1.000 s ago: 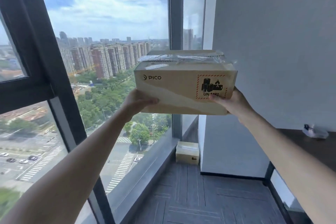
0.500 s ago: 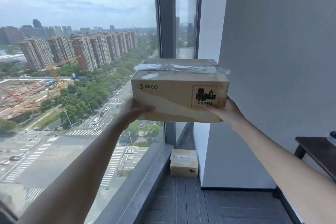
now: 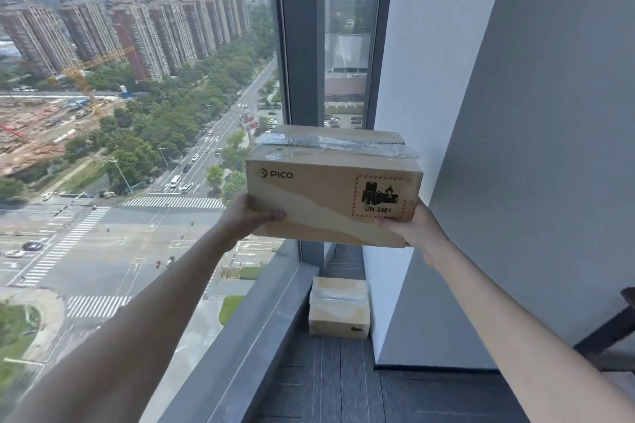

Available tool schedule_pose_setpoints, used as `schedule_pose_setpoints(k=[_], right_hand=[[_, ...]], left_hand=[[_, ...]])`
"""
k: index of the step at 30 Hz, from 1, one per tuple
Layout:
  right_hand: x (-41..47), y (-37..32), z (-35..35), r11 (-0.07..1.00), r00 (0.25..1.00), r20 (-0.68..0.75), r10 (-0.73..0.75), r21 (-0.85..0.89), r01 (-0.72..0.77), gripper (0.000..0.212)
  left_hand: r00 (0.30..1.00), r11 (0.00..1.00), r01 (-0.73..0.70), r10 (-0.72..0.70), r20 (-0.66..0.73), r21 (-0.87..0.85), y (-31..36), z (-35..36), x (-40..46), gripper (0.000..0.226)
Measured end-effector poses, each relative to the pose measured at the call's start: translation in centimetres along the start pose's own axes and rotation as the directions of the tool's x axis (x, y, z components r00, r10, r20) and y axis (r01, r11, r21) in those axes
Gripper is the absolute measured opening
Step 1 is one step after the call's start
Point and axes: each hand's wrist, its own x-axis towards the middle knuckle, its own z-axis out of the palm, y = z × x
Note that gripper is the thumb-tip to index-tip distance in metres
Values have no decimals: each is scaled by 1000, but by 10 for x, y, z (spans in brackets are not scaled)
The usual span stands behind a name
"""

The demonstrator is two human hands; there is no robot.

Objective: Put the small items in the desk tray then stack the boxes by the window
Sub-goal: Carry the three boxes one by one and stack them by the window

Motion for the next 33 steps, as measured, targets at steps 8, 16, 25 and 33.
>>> schedule_pose_setpoints(k=[8, 16, 25, 33], right_hand=[[141, 79, 3, 989, 986, 95, 140, 38, -144, 66], [209, 155, 30, 952, 946, 130, 298, 28, -304, 67], [251, 315, 92, 876, 876, 17, 481, 34, -482, 61], [267, 510, 145, 847, 847, -4, 531, -13, -531, 42]], left_hand=[[985, 985, 171, -171, -9, 13, -52, 53, 117, 55], [941, 942, 334, -336, 46, 40, -144, 83, 206, 76], [894, 900, 422, -433, 114, 104, -310, 151, 285, 74], [868, 879, 466, -476, 143, 98, -500, 237, 311, 61]])
